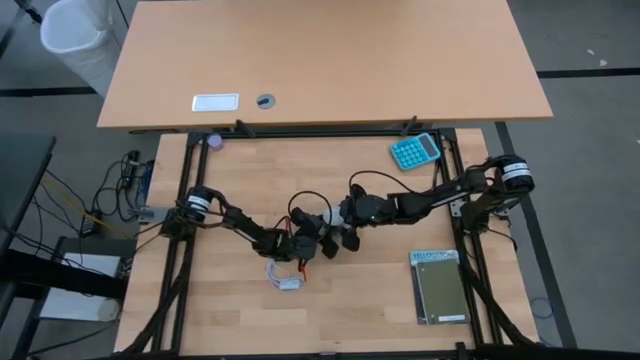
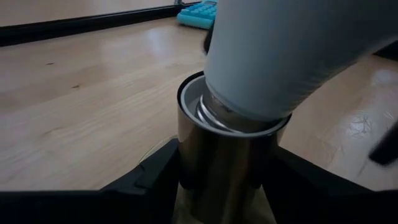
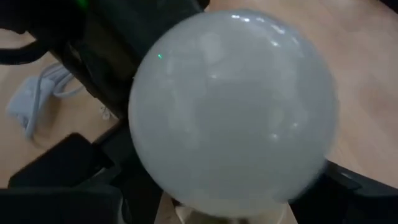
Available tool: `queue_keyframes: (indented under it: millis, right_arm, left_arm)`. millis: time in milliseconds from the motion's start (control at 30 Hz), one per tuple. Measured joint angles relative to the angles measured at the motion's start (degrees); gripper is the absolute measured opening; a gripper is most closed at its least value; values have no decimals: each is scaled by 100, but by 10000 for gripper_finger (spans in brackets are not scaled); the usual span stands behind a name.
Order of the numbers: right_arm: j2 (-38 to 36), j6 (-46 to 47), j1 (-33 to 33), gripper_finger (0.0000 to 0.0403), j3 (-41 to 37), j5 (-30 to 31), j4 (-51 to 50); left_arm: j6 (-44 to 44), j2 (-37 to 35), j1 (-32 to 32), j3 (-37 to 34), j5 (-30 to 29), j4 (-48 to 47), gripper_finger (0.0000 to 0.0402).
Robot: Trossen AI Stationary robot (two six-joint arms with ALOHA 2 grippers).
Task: Screw lightbulb
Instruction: Insert the lightbulb into the socket
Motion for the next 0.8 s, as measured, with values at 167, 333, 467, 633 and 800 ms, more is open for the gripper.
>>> queue_keyframes:
  millis: [167,333,467,633,800]
  right_arm:
    - [-59,-114,22,286,0,-22,-96]
    - [-61,-423,48,286,0,-42,-237]
    - [-169,-762,57,286,-2,-41,-409]
    - [-435,-1400,13,286,-2,-43,-674]
    - [-495,-1953,-168,287,0,-92,-775]
  left_arm:
    - [0,0,0,0,-2,1,206]
    - [-4,0,0,0,-13,-4,206]
    - [-46,0,0,0,-13,-22,206]
    - [-74,0,0,0,1,-32,206]
    - [-73,0,0,0,46,-27,206]
